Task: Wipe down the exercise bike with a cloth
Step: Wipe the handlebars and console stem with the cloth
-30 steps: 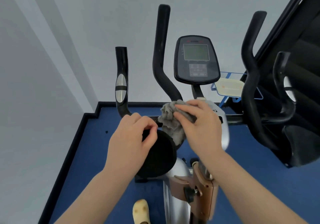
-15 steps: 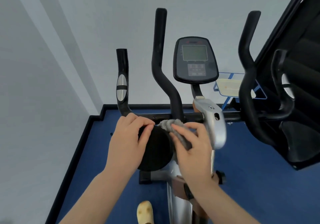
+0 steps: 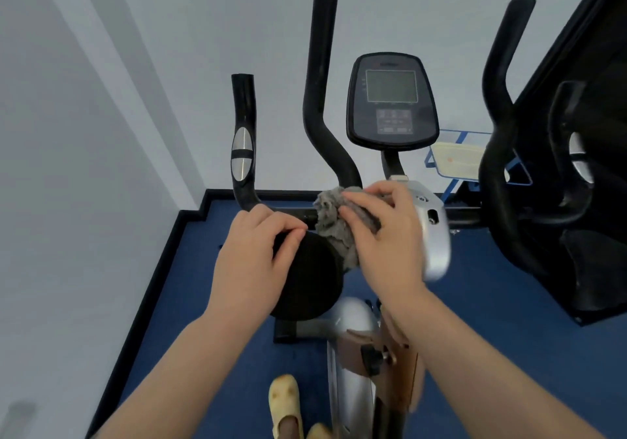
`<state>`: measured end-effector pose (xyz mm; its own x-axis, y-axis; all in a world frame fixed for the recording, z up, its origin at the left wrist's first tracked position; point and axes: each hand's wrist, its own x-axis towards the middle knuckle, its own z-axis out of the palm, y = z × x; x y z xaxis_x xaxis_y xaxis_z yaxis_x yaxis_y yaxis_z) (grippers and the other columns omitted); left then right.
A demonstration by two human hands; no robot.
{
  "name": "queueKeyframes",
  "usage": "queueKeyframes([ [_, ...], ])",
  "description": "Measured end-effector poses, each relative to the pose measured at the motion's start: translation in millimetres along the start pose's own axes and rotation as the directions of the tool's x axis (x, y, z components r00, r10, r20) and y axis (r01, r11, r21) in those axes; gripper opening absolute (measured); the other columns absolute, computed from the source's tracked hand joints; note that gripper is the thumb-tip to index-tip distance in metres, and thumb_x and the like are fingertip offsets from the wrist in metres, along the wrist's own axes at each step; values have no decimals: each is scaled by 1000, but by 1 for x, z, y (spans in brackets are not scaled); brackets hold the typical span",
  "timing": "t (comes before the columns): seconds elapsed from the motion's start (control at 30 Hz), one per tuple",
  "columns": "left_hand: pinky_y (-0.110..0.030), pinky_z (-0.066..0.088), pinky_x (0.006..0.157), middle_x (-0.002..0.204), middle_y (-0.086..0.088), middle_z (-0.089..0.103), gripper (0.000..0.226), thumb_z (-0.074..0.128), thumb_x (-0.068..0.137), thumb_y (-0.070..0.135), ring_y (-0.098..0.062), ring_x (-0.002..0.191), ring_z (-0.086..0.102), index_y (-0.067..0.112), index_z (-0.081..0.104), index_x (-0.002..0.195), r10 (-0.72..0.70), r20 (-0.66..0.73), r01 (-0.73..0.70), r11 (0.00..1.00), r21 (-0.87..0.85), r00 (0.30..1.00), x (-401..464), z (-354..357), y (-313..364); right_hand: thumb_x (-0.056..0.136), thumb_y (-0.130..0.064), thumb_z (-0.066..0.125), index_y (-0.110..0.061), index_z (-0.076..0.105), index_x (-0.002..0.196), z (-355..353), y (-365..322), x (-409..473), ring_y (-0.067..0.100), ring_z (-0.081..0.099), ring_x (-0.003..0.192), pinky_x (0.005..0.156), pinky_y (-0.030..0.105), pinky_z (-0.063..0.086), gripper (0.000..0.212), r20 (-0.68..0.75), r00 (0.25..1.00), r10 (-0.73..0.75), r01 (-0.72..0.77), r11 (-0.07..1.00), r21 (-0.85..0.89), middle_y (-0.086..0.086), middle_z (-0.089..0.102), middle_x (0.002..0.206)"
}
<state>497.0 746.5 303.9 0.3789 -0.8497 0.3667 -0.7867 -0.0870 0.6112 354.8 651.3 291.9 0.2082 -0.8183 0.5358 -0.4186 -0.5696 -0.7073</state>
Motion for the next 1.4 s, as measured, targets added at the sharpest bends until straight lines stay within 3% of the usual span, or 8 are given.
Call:
queueKeyframes([
  [0.1, -20, 39, 80, 90, 12, 56, 12, 61, 91, 26, -13, 95, 51, 24, 72, 95, -10, -2, 10, 1000, -22, 1000, -1, -2, 1, 85, -9, 71, -12, 75, 102, 5, -4, -32, 14, 52, 97, 90, 11, 38, 18, -89, 996, -33, 31, 999, -24, -2, 51, 106],
  [0.3, -28, 46, 80, 83, 14, 56, 8, 63, 88, 27, -8, 90, 52, 27, 71, 87, -5, 60, 5, 1000, 3, 998, 8, -7, 3, 86, -13, 71, -13, 75, 102, 6, -4, 9, 20, 56, 97, 86, 24, 46, 16, 10, 1000, -20, 20, 999, -27, -5, 52, 103],
  [0.43, -32, 50, 76, 78, 12, 58, 8, 62, 81, 33, -5, 82, 55, 31, 67, 74, -46, 94, 44, 999, 20, 994, 20, -9, 8, 87, -10, 70, -13, 74, 103, 7, -6, -26, 19, 53, 96, 85, 18, 42, 17, -73, 996, -41, 38, 999, -36, -3, 52, 104],
  [0.63, -36, 51, 76, 75, 10, 59, 9, 63, 79, 30, -4, 78, 58, 29, 64, 70, -71, 88, 77, 995, -66, 994, 22, -5, 5, 86, -11, 71, -10, 75, 101, -2, 0, -3, 21, 55, 96, 85, 28, 47, 15, 54, 995, -79, 84, 992, -91, 5, 57, 101],
  [0.77, -31, 49, 77, 80, 12, 58, 9, 65, 86, 25, -4, 82, 57, 28, 67, 77, -75, 70, 85, 985, -149, 995, 16, -3, 0, 85, -4, 70, -10, 73, 103, 2, -7, -33, 14, 52, 97, 88, 15, 40, 19, -33, 999, -33, 32, 999, -23, 0, 51, 104],
  [0.93, -20, 39, 74, 86, 18, 58, 9, 64, 91, 26, -1, 86, 53, 29, 69, 84, -91, 63, 101, 980, -171, 994, 11, -1, -4, 84, -7, 72, -14, 73, 101, -6, 0, -25, 7, 54, 96, 86, 18, 45, 19, 39, 999, 2, -5, 998, 65, -3, 53, 101],
  [1.13, -30, 44, 85, 88, 13, 60, 16, 57, 94, 32, -6, 90, 54, 24, 70, 91, -153, 109, 165, 980, -110, 982, 8, -1, -2, 84, -1, 70, -16, 70, 104, 1, -5, -41, -5, 50, 99, 88, 7, 39, 25, -65, 997, 47, -40, 994, 99, -4, 51, 103],
  [1.4, -24, 43, 80, 87, 11, 61, 13, 60, 93, 33, -3, 86, 56, 29, 69, 85, -178, 82, 187, 975, -123, 981, 8, -1, -1, 88, -11, 68, -17, 71, 102, 1, -3, -14, -3, 48, 94, 87, 5, 35, 16, -19, 993, 113, -110, 985, 136, -3, 51, 102],
])
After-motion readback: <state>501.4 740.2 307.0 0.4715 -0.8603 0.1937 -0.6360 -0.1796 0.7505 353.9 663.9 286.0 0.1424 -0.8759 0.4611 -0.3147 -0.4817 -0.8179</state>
